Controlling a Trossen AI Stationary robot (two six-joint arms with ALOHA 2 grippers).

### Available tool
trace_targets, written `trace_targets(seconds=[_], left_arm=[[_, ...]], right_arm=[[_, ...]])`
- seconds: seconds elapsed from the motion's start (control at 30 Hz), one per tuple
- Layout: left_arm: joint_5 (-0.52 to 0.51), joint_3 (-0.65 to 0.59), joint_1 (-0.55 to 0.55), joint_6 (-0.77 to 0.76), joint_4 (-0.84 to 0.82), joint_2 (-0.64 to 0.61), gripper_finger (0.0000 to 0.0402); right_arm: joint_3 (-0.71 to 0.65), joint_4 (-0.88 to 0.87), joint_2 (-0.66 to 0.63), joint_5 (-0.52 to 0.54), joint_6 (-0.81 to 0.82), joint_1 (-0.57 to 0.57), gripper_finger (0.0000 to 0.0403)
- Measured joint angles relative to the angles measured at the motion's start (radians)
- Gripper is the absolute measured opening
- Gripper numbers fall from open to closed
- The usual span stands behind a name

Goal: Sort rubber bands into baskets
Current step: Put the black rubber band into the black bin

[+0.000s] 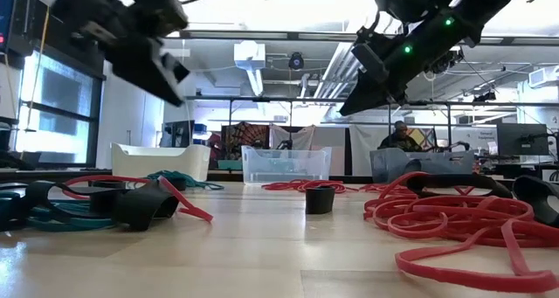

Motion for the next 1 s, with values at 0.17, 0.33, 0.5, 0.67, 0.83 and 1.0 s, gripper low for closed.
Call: trace_targets(seconds=[0.17,0.33,0.5,0.67,0.83,1.0], left_arm=[[-0.015,0.000,-0.113,-0.085,-0.094,-0.038,0.0000],[0.020,0.000,-0.271,-0.090,-0.103,-0.060,0.0000],[-0.002,0.000,-0.422,-0.094,-0.060,-0.046,0.0000],[-0.116,0.000,-0.500,-0.156,-0.001,-0.027,0.0000],[-0.170,0.000,-0.547,-0.183,0.086,-0.027,0.0000],[-0.262,0.000,-0.591,-0.199,0.095,-0.027,0.0000]], right_arm=[[0.000,0.000,0.000,0.008,0.007,0.011,0.0000],[0.000,0.000,0.000,0.008,0.000,0.025,0.0000],[0.000,0.000,0.000,0.008,0.000,0.047,0.0000],[0.000,0.004,0.000,0.008,0.008,0.072,0.0000],[0.000,0.045,0.000,0.008,0.007,0.092,0.0000],[0.000,0.095,0.000,0.008,-0.011,0.096,0.0000]])
